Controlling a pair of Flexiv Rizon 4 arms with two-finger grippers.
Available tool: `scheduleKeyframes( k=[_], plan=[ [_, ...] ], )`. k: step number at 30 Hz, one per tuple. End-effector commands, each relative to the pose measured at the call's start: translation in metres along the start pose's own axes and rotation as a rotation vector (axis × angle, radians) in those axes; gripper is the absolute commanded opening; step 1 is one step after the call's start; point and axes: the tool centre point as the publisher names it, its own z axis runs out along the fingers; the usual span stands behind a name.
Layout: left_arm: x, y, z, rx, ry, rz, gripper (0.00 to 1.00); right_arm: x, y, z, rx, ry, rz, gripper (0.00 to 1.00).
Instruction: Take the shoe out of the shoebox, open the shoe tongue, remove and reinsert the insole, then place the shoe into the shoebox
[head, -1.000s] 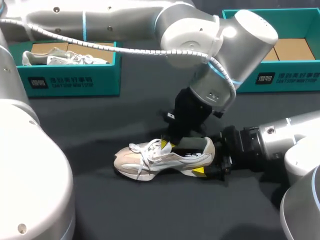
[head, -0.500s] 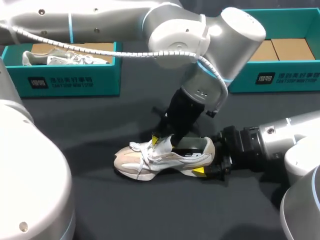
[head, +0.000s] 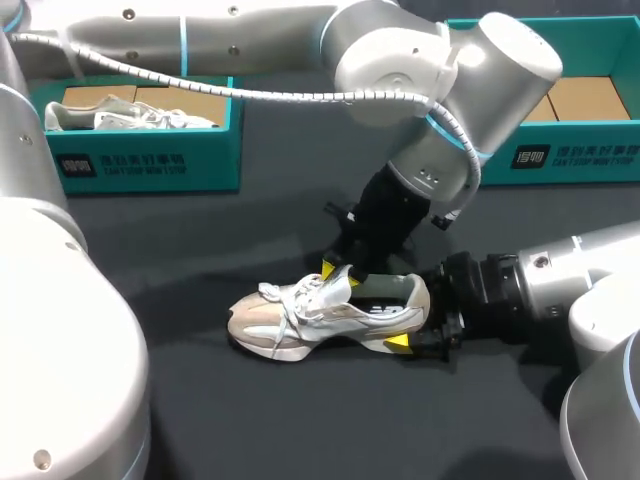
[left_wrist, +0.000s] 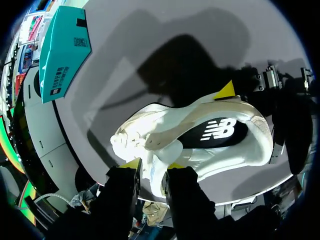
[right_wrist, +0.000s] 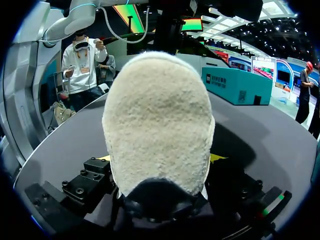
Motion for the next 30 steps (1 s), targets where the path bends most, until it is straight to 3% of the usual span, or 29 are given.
scheduleKeyframes(
  k=[1,10,20,30],
  plan=[
    [-0.004,0.004,-0.001,0.001,0.022,-0.003,0.0,0.002,0.0,0.0,0.004,-0.001,0.0,0.0],
    [-0.029,0.022,0.001,0.023,0.219,-0.096,0.0,0.002,0.0,0.0,0.004,-0.001,0.0,0.0],
    [-0.063,0.037,0.014,0.128,0.456,-0.177,0.0,0.002,0.0,0.0,0.004,-0.001,0.0,0.0],
    [-0.079,0.042,0.027,0.179,0.523,-0.187,0.0,0.002,0.0,0.0,0.004,-0.001,0.0,0.0]
  ],
)
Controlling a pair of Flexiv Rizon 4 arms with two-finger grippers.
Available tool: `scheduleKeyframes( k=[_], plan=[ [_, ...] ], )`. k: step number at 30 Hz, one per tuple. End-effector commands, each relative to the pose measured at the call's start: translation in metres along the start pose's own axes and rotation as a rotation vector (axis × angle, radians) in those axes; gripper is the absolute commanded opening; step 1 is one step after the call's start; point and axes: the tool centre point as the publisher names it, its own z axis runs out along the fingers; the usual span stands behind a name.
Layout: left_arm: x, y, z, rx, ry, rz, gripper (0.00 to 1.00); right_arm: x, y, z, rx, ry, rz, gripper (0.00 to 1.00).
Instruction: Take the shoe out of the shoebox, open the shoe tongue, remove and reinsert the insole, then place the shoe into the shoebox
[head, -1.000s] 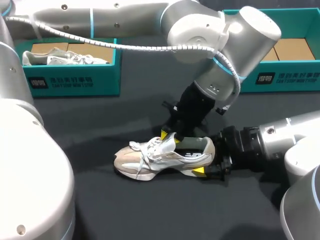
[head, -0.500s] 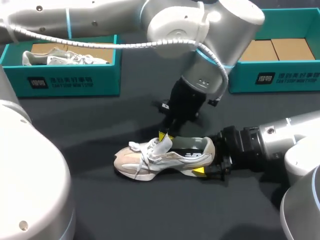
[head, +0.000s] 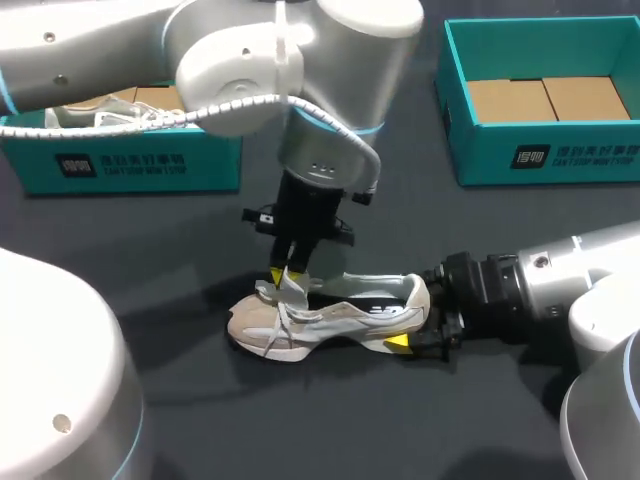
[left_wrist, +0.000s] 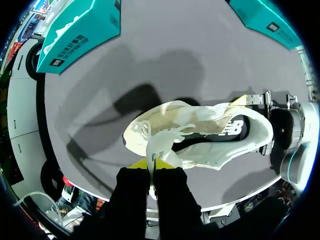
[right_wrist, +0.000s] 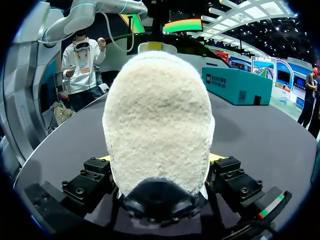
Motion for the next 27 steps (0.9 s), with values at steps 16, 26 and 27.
scheduleKeyframes(
  k=[16,26,27],
  plan=[
    [-0.027,-0.003,0.047,-0.016,0.151,0.058,0.0,0.002,-0.001,0.0,0.004,-0.001,0.0,0.0],
    [-0.029,-0.003,0.069,-0.02,0.018,0.078,0.0,0.002,-0.001,0.0,0.004,-0.001,0.0,0.0],
    [-0.03,-0.003,0.071,-0.022,0.004,0.076,0.0,0.002,-0.001,0.0,0.004,-0.001,0.0,0.0]
  ],
)
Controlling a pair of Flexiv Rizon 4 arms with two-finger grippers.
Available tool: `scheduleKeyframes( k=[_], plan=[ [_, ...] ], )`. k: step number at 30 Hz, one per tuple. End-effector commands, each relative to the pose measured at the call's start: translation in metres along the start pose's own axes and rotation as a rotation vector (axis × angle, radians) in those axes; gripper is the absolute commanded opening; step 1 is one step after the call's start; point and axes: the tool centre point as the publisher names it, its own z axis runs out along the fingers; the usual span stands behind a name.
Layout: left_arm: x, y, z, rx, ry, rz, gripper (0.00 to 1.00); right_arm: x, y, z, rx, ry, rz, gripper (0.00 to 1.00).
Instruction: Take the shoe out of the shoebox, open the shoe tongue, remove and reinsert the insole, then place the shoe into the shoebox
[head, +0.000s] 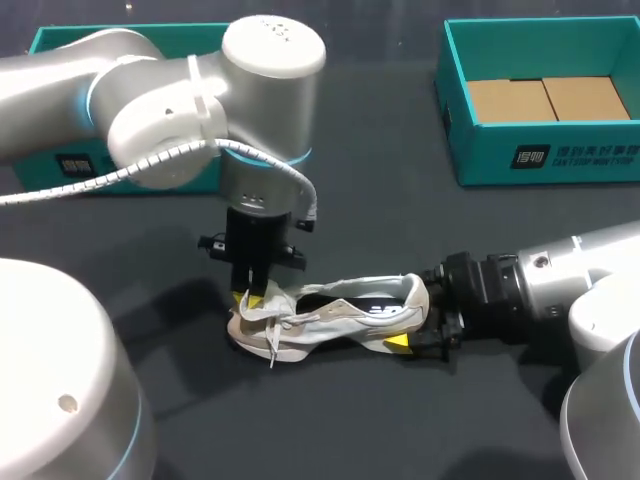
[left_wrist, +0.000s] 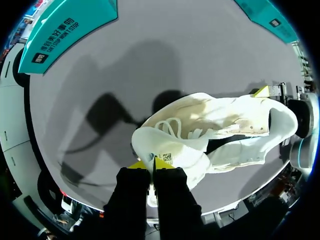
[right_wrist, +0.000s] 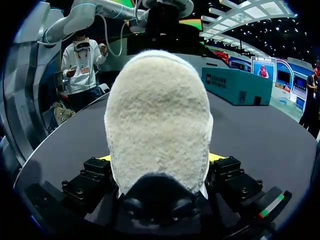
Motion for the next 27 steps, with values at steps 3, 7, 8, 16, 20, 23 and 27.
scheduleKeyframes(
  k=[3,7,8,16,20,23,27],
  plan=[
    [0.002,-0.001,0.012,-0.01,-0.105,-0.001,0.0,0.002,-0.001,0.0,0.005,-0.001,0.0,0.0],
    [-0.003,0.002,0.017,-0.013,-0.136,-0.007,0.17,0.002,-0.001,0.0,0.005,-0.001,0.0,0.0],
    [-0.004,0.003,0.018,-0.014,-0.137,-0.008,0.2,0.002,-0.001,0.0,0.005,-0.001,0.0,0.0],
    [-0.017,0.009,0.012,0.006,-0.154,-0.025,0.32,0.002,-0.001,0.0,0.005,-0.001,0.0,0.0],
    [-0.025,0.011,0.003,0.036,-0.162,-0.032,0.37,0.002,-0.001,0.0,0.005,-0.001,0.0,0.0],
    [-0.03,0.011,-0.006,0.063,-0.15,-0.033,0.38,0.002,-0.001,0.0,0.005,-0.001,0.0,0.0],
    [-0.032,0.009,-0.022,0.104,-0.112,-0.017,0.38,0.002,-0.001,0.0,0.005,-0.001,0.0,0.0]
  ],
)
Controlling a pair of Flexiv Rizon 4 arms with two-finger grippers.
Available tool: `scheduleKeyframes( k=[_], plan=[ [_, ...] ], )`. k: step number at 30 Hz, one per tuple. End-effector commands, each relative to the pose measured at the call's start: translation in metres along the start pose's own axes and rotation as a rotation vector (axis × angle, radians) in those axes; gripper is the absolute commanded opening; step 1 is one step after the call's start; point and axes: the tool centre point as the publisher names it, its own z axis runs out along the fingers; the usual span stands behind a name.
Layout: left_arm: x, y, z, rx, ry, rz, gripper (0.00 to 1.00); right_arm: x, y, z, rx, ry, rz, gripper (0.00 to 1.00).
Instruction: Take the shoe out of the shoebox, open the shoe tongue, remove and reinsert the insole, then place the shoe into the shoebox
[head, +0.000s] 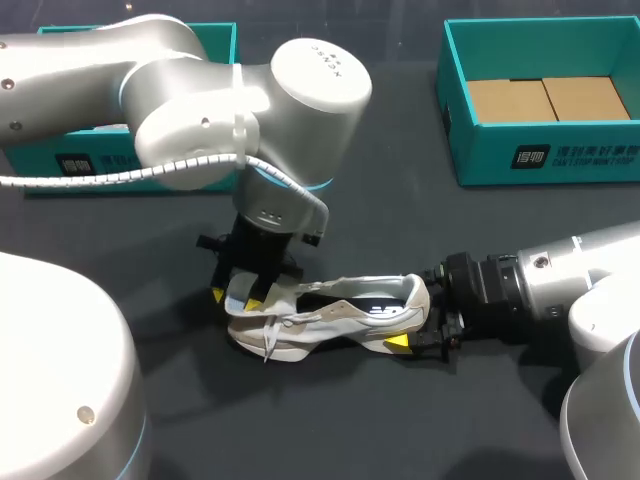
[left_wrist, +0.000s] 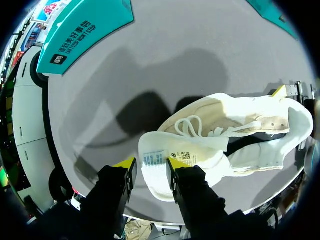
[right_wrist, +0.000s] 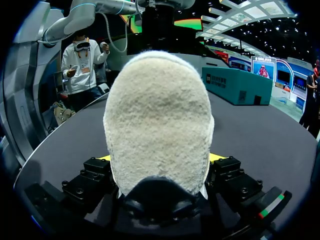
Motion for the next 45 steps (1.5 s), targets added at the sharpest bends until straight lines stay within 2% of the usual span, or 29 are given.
scheduleKeyframes(
  k=[1,5,7,9,15,21,23,25,26,27,31,34,35,45],
  plan=[
    [-0.018,0.005,-0.019,0.056,0.065,0.005,0.38,0.002,-0.001,0.0,0.004,-0.001,0.0,0.0],
    [-0.015,0.001,-0.042,0.109,0.156,0.024,0.38,0.002,-0.001,0.0,0.004,-0.001,0.0,0.0],
    [-0.011,-0.001,-0.056,0.137,0.211,0.043,0.44,0.002,-0.001,0.0,0.004,-0.001,0.0,0.0],
    [-0.006,-0.004,-0.068,0.166,0.25,0.062,0.44,0.002,-0.001,0.0,0.004,-0.001,0.0,0.0],
    [0.013,-0.006,-0.103,0.254,0.297,0.183,0.41,0.002,-0.001,0.0,0.004,-0.001,0.0,0.0],
    [0.029,-0.006,-0.13,0.293,0.36,0.366,0.4,0.002,-0.001,0.0,0.004,-0.001,0.0,0.0],
    [0.034,-0.007,-0.137,0.298,0.381,0.432,0.36,0.002,-0.001,0.0,0.004,-0.001,0.0,0.0],
    [0.041,-0.007,-0.146,0.312,0.4,0.534,0.26,0.002,-0.001,0.0,0.004,-0.001,0.0,0.0],
    [0.045,-0.008,-0.15,0.317,0.407,0.588,0.1,0.002,-0.001,0.0,0.004,-0.001,0.0,0.0],
    [0.048,-0.008,-0.153,0.325,0.412,0.652,0.0,0.002,-0.001,0.0,0.004,-0.001,0.0,0.0],
    [0.057,-0.006,-0.164,0.388,0.431,0.974,0.0,0.002,-0.001,0.0,0.004,-0.001,0.0,0.0],
    [0.065,-0.007,-0.169,0.422,0.394,1.197,0.0,0.002,-0.001,0.0,0.004,-0.001,0.0,0.0],
    [0.071,-0.01,-0.171,0.402,0.381,1.198,0.0,0.002,-0.001,0.0,0.004,-0.001,0.0,0.0],
    [0.071,-0.01,-0.171,0.402,0.381,1.198,0.0,0.002,-0.001,0.0,0.004,-0.001,0.0,0.0]
  ],
)
